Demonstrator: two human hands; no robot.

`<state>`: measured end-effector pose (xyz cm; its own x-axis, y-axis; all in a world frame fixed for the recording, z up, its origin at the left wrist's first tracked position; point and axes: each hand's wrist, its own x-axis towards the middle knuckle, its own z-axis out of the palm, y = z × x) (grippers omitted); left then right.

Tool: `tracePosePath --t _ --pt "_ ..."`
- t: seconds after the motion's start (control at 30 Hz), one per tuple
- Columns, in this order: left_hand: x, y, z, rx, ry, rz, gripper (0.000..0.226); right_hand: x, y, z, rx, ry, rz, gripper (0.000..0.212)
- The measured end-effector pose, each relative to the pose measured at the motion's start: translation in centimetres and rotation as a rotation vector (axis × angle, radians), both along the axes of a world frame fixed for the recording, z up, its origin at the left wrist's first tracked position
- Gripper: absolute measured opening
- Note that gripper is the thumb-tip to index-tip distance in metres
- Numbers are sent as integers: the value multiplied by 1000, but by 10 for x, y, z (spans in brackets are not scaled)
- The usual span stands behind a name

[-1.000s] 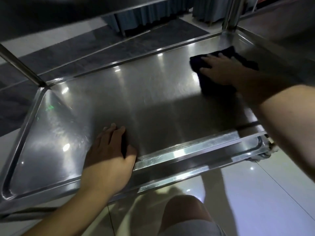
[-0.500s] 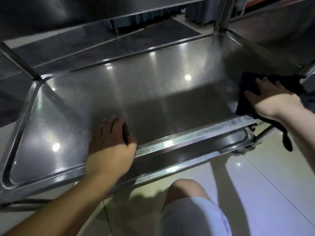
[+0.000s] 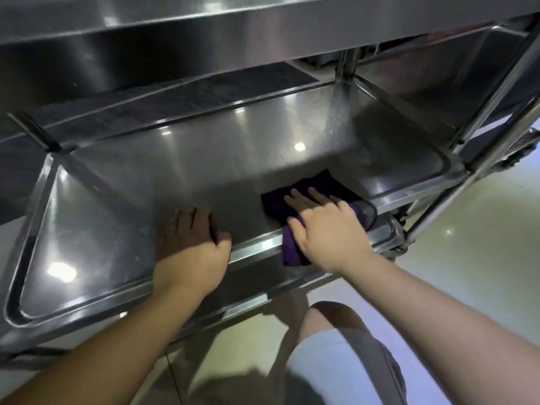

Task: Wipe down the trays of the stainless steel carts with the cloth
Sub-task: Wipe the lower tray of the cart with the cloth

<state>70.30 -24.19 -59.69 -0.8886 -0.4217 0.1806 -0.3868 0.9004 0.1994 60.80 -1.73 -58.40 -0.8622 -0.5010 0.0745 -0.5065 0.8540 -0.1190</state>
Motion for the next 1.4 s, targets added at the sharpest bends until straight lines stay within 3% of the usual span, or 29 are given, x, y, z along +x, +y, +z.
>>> tracePosePath --t 0.27,0.37,0.53,0.63,0.73,0.93,1.03,1.17,1.4 --pt "-4 1 4 48 -58 28 51 -41 44 -4 -111 39 -212 47" --pt "-3 2 8 73 -82 30 55 -13 21 -3 -156 74 -147 51" --pt "-6 -1 7 113 -70 43 38 33 -35 -2 -216 17 -43 55" --pt "-8 -3 8 168 -52 58 30 51 -61 5 -243 11 11 47" --pt "-11 -10 14 252 -103 41 34 55 -67 9 -250 -31 9 41" --pt "-7 -32 31 402 -145 -75 33 53 -68 16 -305 -72 -24 53" --pt "17 -45 34 335 -141 -89 37 54 -68 17 -333 -93 -16 63" --pt "50 -67 28 152 -140 -69 46 54 -65 16 -441 -130 -38 36" --pt "71 -88 14 64 -144 -110 43 60 -77 16 -484 -146 -161 31"
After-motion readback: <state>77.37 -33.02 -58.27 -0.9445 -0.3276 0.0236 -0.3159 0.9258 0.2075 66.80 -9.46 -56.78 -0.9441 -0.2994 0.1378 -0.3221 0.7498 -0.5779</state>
